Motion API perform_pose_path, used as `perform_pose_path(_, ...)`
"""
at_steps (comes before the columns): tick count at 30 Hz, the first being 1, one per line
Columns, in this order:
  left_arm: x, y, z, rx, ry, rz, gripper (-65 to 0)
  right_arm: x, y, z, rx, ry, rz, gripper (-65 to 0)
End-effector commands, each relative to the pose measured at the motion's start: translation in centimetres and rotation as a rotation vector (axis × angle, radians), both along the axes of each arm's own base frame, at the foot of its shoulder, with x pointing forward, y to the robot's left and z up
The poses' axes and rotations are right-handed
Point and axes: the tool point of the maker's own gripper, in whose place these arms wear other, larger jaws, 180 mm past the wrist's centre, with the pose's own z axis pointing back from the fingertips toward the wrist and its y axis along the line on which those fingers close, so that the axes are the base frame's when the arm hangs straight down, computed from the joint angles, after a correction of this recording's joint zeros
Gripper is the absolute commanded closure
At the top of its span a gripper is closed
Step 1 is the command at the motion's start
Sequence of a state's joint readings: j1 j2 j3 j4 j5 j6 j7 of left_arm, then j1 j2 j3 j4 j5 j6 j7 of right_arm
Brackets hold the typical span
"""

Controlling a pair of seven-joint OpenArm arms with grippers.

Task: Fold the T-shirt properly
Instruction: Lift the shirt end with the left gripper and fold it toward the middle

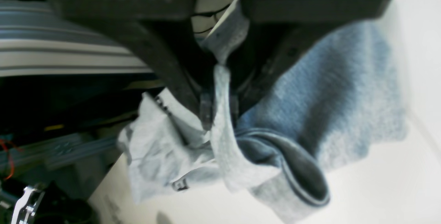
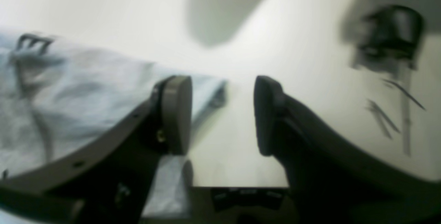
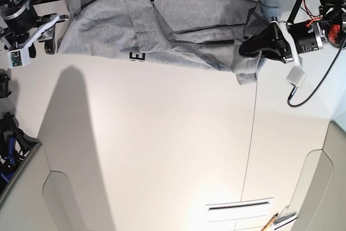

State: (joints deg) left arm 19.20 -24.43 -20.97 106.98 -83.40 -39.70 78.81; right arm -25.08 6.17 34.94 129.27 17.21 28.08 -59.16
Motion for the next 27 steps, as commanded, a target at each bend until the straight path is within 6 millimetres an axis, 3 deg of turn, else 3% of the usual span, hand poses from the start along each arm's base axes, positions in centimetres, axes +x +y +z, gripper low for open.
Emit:
perform_pose_path(1, 0.6, -0.2, 1.3, -0.026, -0.047, 0.004, 0.0, 0.5, -0.3, 1.2, 0.0, -0.054, 0.0, -29.3)
perform_pose_path(7, 0.1, -2.2, 0.8, -0.069, -0.028, -0.029, 0.0, 0.2, -1.6, 1.8, 0.017, -0.077, -0.046, -29.3)
perform_pose_path(16, -2.0, -8.1, 0.1, -0.14, 0.027, -0.225, 0.0, -0.1, -1.2, -0.5, 0.131, -0.038, -0.059, -29.3)
perform_pose_path(21, -1.5, -8.7, 0.0, -0.125, 0.007, -0.239, 0.0, -0.6, -1.6, -1.9, 0.155, -0.001, -0.079, -29.3)
perform_pose_path(27, -1.5, -8.6, -0.4, -0.1, 0.008, -0.236, 0.0, -0.5, -1.4, -2.0, 0.172, -0.002, -0.078, -29.3)
